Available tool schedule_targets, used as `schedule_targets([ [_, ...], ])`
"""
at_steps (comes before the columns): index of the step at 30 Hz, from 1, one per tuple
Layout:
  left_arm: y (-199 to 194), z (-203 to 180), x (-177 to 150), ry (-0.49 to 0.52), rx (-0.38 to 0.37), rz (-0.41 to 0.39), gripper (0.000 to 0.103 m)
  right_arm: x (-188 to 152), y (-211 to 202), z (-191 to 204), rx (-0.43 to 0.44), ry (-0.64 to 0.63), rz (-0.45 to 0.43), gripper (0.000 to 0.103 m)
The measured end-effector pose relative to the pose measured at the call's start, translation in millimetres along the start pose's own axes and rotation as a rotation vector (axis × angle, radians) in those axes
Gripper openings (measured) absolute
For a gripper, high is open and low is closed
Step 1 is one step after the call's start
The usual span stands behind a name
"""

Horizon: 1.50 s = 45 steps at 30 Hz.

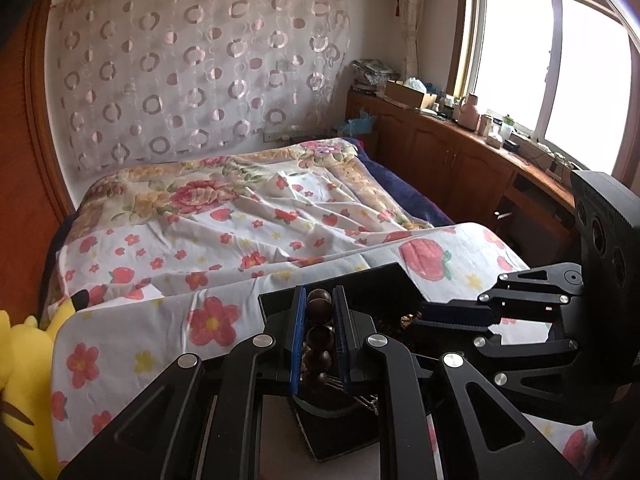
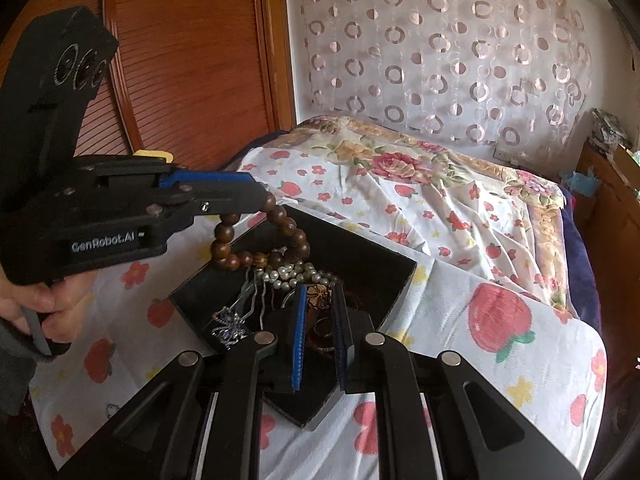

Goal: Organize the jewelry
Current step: 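Grasp the pearl bracelet with the right tool and lift it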

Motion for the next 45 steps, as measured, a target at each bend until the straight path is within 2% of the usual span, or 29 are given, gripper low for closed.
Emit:
schedule_targets([
  [5,2,1,-1,-0.005,-0.002,0.004,0.013,1,2,-3,-0.001,0.01,0.001,0.015],
  [7,1,1,-1,-0.003,-0.001,0.004,0.013,2,1,-4,-0.004,0.012,-0.001,0.028],
  [8,2,2,-1,-0.004,0.0,0.004,0.013,2,-1,-4,-0.01,0.012,-0.006,0.03],
  [14,1,3,-2,-0.005,0.014,0.003,0.013,-3,-10,-9,-0.017,0.032,-0.013,0.03],
  [16,0,5,-4,-0.007,0.018,0.002,0.022,-6,-15,-10,-0.024,0.034,-0.012,0.03],
  [17,-2,5,-5,-0.007,0.024,-0.001,0.033,-8,-17,-10,-0.027,0.035,-0.012,0.03],
  [18,-3,3,-5,-0.006,0.026,-0.005,0.04,-11,-20,-10,-0.028,0.037,-0.011,0.03],
  [20,-8,2,-8,-0.003,0.029,-0.012,0.043,-17,-27,-9,-0.029,0.038,-0.012,0.03],
  [22,-17,1,-14,-0.006,0.036,-0.016,0.051,-24,-35,-6,-0.025,0.037,-0.012,0.03],
  [24,-28,-2,-24,-0.014,0.035,-0.026,0.064,-33,-42,-1,-0.013,0.034,-0.006,0.03],
  [29,-52,-3,-60,-0.057,0.04,-0.011,0.075,-61,-55,26,0.023,0.001,0.027,0.03],
  [36,-76,-5,-109,-0.102,0.064,0.009,0.077,-102,-46,68,0.095,-0.03,0.123,0.03],
  [45,-105,-3,-148,-0.136,0.115,0.01,0.078,-119,-46,94,0.107,-0.087,0.173,0.03],
])
Point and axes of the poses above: each gripper's, at about its wrist camera, not at the fingertips, and y roughly the way its jaws point, z to its left, x to its top, the point moved 7 cm from there along y, roughly the way its jaws point, and after that the axes turned 13 degrees about -x, right-handed, at the moved point
